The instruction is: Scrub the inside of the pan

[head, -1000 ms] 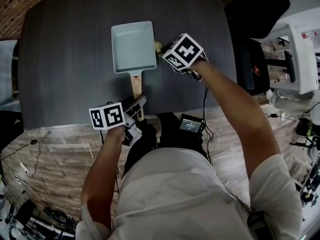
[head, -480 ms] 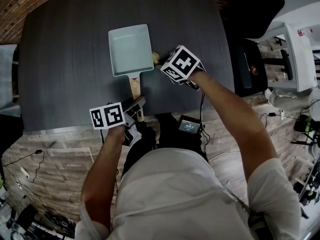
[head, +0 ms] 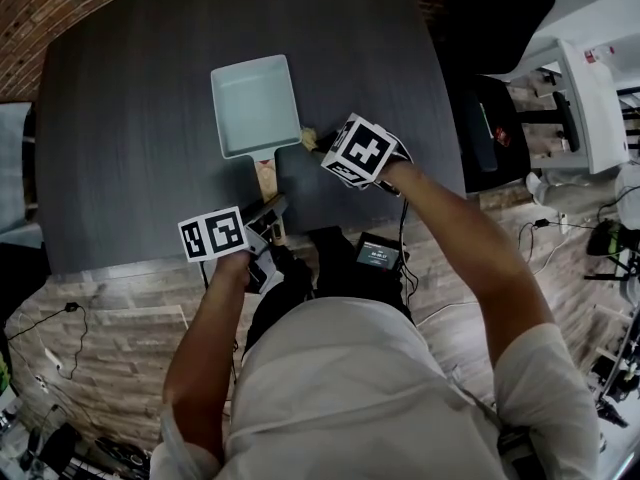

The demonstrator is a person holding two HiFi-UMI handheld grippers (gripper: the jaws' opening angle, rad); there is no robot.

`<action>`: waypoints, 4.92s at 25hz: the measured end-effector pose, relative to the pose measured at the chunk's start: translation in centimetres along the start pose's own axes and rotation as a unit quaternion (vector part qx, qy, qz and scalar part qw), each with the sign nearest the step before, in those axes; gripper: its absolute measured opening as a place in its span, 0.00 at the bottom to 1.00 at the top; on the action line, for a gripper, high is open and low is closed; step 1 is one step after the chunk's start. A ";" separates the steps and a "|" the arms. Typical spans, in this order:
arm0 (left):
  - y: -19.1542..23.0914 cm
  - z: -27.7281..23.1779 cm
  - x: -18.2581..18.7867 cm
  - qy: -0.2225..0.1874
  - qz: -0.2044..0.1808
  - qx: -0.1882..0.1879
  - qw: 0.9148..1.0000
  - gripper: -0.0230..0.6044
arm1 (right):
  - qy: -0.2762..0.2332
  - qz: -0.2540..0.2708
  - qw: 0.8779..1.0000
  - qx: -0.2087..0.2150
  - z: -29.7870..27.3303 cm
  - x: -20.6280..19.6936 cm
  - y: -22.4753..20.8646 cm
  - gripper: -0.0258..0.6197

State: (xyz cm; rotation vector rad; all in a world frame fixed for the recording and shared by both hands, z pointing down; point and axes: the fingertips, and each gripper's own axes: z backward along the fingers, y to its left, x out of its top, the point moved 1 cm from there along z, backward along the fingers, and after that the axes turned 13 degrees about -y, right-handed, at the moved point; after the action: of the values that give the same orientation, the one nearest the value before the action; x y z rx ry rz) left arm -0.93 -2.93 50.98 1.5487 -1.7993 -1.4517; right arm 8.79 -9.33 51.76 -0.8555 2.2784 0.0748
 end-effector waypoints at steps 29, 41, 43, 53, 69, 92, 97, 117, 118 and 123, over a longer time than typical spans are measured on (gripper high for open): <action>-0.3 0.0 -0.7 -0.008 0.009 -0.007 1.000 0.23 | 0.060 0.151 0.986 -0.038 -1.7 1.3 3.1 0.10; -0.4 0.1 -1.2 -0.011 0.011 -0.013 1.000 0.23 | 0.070 0.121 0.988 -0.073 0.7 -1.2 0.9 0.10; -0.4 0.3 -1.3 -0.008 0.008 -0.015 1.000 0.23 | 0.072 0.120 0.987 -0.078 1.1 -1.5 0.7 0.10; 0.1 3.0 -3.1 0.048 -0.022 -0.048 0.997 0.23 | 0.085 0.109 0.986 -0.098 4.0 -2.8 -2.5 0.10; 2.9 9.6 -3.0 0.209 -0.092 -0.123 0.966 0.23 | 0.135 0.098 0.986 -0.020 4.7 -3.4 -5.8 0.10; 3.9 10.7 -1.8 0.300 -0.152 -0.161 0.928 0.23 | 0.220 -0.065 0.956 0.184 5.6 -5.1 -5.9 0.10; 4.1 11.0 -1.5 0.311 -0.162 -0.163 0.922 0.23 | 0.223 -0.072 0.946 0.223 5.0 -4.3 -4.9 0.10; 4.2 11.1 -1.1 0.352 -0.204 -0.159 0.900 0.24 | 0.202 -0.062 0.936 0.280 2.1 0.3 -5.3 0.10; 4.3 11.1 -1.1 0.354 -0.205 -0.158 0.899 0.24 | 0.201 -0.061 0.936 0.281 2.0 0.5 -5.4 0.10; 4.3 11.1 -1.1 0.358 -0.209 -0.156 0.897 0.24 | 0.186 -0.058 0.939 0.282 1.3 1.9 -5.6 0.10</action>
State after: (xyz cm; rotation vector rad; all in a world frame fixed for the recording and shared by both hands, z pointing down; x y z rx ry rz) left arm -11.54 2.55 50.45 2.0047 -0.8020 -1.0311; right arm 11.88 -14.37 50.63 -0.7287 2.3831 -0.8209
